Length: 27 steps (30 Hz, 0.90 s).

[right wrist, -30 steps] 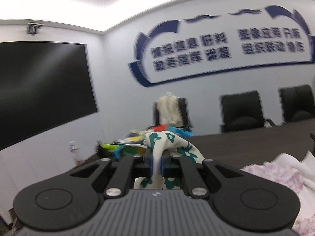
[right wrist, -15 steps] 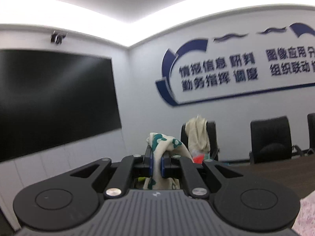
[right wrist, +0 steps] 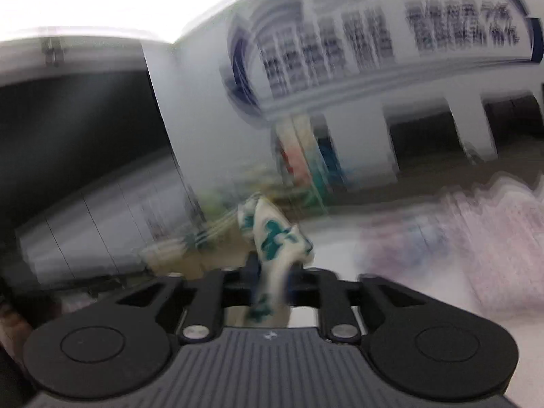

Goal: Fold clothes

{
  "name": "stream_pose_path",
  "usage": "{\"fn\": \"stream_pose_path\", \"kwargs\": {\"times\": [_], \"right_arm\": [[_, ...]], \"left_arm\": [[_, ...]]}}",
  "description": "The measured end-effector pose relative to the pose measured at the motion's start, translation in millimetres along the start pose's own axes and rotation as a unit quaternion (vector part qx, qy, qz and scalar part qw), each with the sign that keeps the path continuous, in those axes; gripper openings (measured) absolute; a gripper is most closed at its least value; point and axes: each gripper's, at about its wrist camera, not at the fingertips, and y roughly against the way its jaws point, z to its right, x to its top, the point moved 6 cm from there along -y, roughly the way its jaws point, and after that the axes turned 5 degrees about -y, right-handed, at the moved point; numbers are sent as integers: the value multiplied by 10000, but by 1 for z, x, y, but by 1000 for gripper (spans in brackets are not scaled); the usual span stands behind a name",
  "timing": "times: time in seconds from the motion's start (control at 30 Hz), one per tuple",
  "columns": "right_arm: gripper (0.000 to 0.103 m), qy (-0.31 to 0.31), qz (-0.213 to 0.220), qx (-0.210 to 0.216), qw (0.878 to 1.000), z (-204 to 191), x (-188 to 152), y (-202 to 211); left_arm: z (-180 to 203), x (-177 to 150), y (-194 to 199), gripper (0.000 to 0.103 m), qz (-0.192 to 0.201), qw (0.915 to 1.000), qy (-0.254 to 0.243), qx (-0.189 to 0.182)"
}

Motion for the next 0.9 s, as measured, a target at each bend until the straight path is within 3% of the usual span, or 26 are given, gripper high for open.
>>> {"fn": "stream_pose_path", "kwargs": {"times": [0.07,0.13,0.17,0.23,0.33,0.4,0.43,0.5,0.57,0.63,0.7,0.73,0.77,0.8,0.83,0.9], "right_arm": [[35,110,-660,-388,9970,20,-54,-24],[41,122,-609,-578,9964,34,-79,-20],[52,72,-439,-603,9972,36,-81,-13],[63,4,-121,-626,9980,39,-85,1],[64,407,-51,-532,9977,25,-83,11],[75,939,-58,-505,9943,7,-84,7],[84,1193,-49,-555,9913,1,-84,4],[83,1476,-49,-881,9851,0,-85,-1],[79,1305,-215,-1126,9848,12,-88,-15],[72,1026,-464,-999,9886,23,-94,-28],[57,837,-680,-856,9905,29,-101,-39],[40,791,-756,-858,9903,32,-104,-44],[25,722,-809,-826,9907,33,-106,-47],[18,628,-836,-755,9917,35,-106,-49],[10,479,-876,-612,9931,35,-106,-50],[8,-13,-877,-24,9961,33,-99,-44]], "left_arm": [[-5,-46,-13,34,-412,9990,160,120],[-11,-67,-4,42,-295,9989,347,134],[-14,-77,1,52,-239,9987,430,138],[-3,-78,15,58,-220,9995,243,39],[14,-78,34,65,-194,9997,-44,-117],[48,-78,27,70,-196,9977,-487,-435],[63,-78,23,72,-175,9959,-693,-557],[88,-85,12,74,-257,9937,-963,-517],[107,-90,-1,74,-320,9917,-1168,-435],[122,-93,-15,74,-377,9899,-1318,-355],[127,-97,-23,71,-475,9886,-1428,-87],[126,-99,-26,66,-494,9877,-1485,17],[123,-101,-27,54,-475,9878,-1484,64],[119,-100,-28,29,-418,9889,-1421,69],[113,-97,-25,12,-347,9904,-1334,98],[98,-84,-13,8,-86,9941,-1076,132]]}}
